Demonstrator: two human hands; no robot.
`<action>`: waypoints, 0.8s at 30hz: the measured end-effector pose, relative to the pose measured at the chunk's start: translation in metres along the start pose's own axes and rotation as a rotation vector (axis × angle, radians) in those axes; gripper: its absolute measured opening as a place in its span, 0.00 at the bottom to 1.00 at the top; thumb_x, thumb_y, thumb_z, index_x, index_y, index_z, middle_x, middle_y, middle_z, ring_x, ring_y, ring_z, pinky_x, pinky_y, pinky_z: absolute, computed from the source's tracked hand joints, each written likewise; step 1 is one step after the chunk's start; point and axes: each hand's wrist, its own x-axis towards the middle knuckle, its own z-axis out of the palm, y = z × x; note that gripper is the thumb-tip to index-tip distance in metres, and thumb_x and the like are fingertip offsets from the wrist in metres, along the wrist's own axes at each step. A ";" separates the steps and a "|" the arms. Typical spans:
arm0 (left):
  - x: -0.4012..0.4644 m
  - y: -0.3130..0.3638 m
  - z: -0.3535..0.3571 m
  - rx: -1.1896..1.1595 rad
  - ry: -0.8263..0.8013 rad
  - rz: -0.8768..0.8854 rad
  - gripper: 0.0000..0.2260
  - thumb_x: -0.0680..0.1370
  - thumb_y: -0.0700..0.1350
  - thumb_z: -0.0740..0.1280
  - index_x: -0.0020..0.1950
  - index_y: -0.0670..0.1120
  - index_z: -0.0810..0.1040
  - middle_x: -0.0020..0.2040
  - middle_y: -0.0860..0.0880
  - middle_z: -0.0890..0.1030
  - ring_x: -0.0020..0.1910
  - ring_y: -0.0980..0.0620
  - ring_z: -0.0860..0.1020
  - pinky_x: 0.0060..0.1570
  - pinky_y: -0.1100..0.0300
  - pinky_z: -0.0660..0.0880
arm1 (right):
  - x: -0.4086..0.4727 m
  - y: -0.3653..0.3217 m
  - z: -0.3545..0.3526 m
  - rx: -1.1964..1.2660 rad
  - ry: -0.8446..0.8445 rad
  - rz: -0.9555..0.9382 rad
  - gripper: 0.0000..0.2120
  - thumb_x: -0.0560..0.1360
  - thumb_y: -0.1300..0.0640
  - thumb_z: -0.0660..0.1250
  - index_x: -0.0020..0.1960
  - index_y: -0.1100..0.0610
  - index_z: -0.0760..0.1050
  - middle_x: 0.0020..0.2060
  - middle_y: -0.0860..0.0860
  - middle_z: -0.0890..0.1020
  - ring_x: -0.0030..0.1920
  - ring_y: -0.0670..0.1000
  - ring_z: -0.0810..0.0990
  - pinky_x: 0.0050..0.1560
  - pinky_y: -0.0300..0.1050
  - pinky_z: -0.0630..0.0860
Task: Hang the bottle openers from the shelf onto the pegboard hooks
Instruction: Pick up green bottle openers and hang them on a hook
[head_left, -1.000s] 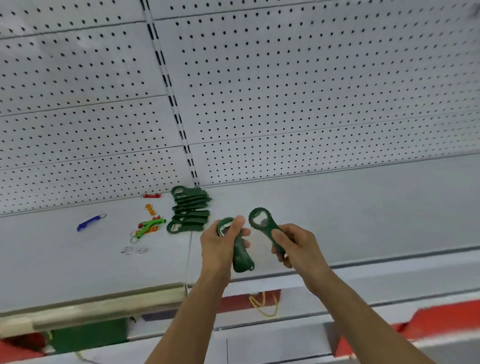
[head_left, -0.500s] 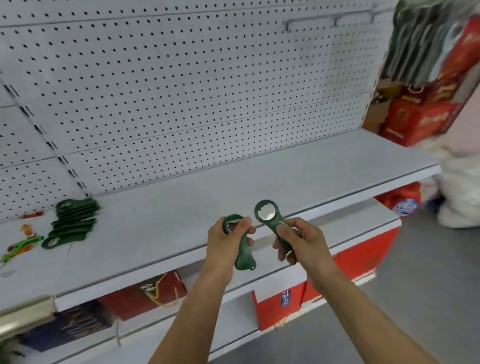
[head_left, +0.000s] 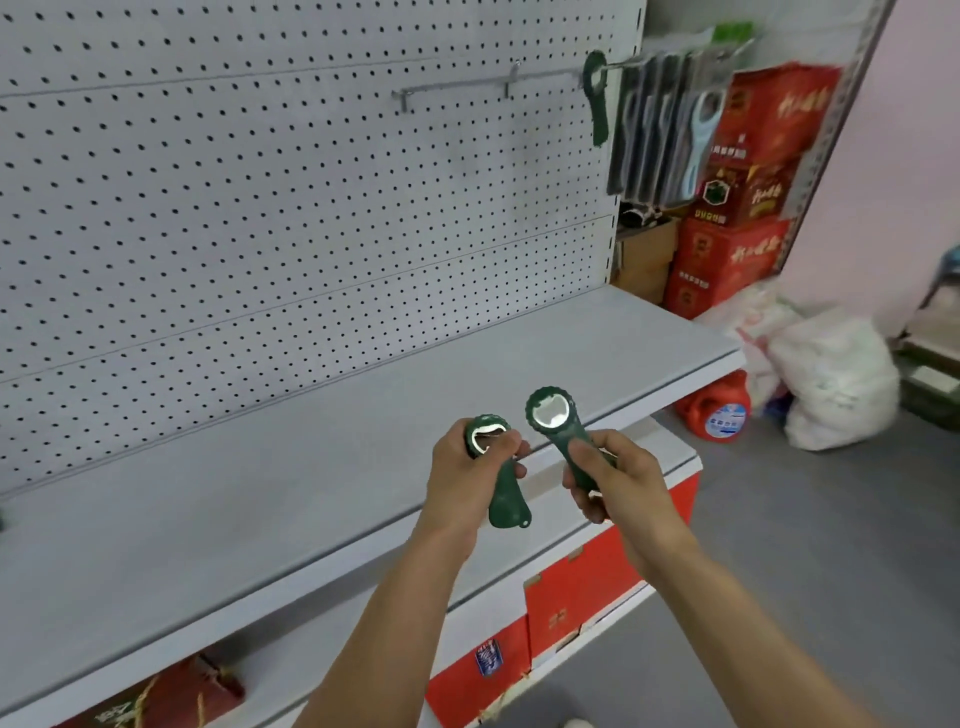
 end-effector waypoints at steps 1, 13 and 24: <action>0.010 0.003 0.009 0.003 -0.006 0.009 0.08 0.77 0.43 0.69 0.55 0.45 0.76 0.43 0.49 0.86 0.36 0.53 0.83 0.40 0.60 0.79 | 0.011 -0.002 -0.008 -0.001 -0.003 -0.006 0.06 0.79 0.58 0.63 0.48 0.59 0.76 0.33 0.55 0.79 0.32 0.52 0.72 0.30 0.43 0.66; 0.137 0.060 0.117 -0.065 0.005 0.095 0.08 0.77 0.45 0.69 0.55 0.46 0.76 0.43 0.50 0.86 0.38 0.51 0.83 0.46 0.55 0.79 | 0.159 -0.071 -0.090 0.028 -0.029 -0.134 0.05 0.79 0.62 0.62 0.48 0.60 0.76 0.36 0.55 0.80 0.32 0.51 0.73 0.28 0.42 0.66; 0.181 0.108 0.159 -0.079 0.125 0.195 0.08 0.77 0.42 0.69 0.55 0.44 0.76 0.43 0.48 0.86 0.36 0.52 0.82 0.40 0.59 0.78 | 0.242 -0.142 -0.117 0.132 -0.127 -0.368 0.03 0.79 0.60 0.63 0.50 0.57 0.76 0.35 0.52 0.80 0.31 0.50 0.72 0.28 0.40 0.65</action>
